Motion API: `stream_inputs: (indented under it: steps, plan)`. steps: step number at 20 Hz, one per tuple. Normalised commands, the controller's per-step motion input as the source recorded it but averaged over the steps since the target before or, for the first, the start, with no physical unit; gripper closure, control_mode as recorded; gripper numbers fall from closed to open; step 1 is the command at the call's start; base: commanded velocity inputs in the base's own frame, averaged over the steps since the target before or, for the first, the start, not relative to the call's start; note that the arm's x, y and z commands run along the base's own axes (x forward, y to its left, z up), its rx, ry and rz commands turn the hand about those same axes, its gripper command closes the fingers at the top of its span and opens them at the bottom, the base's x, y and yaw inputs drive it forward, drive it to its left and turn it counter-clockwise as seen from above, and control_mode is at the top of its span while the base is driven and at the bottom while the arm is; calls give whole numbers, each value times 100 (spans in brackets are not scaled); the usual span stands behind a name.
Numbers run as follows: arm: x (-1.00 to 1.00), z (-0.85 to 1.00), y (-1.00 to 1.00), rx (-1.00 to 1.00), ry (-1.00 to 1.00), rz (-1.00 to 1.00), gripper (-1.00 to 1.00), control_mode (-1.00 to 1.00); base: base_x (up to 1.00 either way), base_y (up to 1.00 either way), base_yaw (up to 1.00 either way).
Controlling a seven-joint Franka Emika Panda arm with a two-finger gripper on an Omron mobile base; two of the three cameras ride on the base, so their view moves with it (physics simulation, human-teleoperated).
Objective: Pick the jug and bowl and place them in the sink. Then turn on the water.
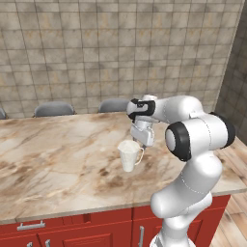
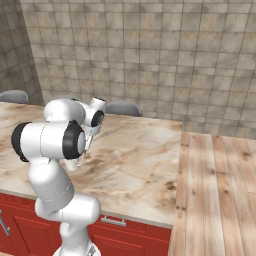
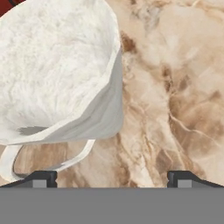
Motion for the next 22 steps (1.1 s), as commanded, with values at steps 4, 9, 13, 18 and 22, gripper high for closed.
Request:
stream_inputs:
  steps: [4, 9, 13, 18, 22]
  plan:
    - [0, -1, 3, 0, 0, 0, -100, -100, 0, 0, 0]
    - [0, 0, 2, 0, 0, 0, -100, -100, 0, 0, 0]
    - [0, 0, 1, 0, 0, 0, -100, -100, 0, 0, 0]
    - [0, 0, 1, 0, 0, 0, -100, -100, 0, 0, 0]
    - [0, 0, 4, 0, 0, 0, -100, -100, 0, 0, 0]
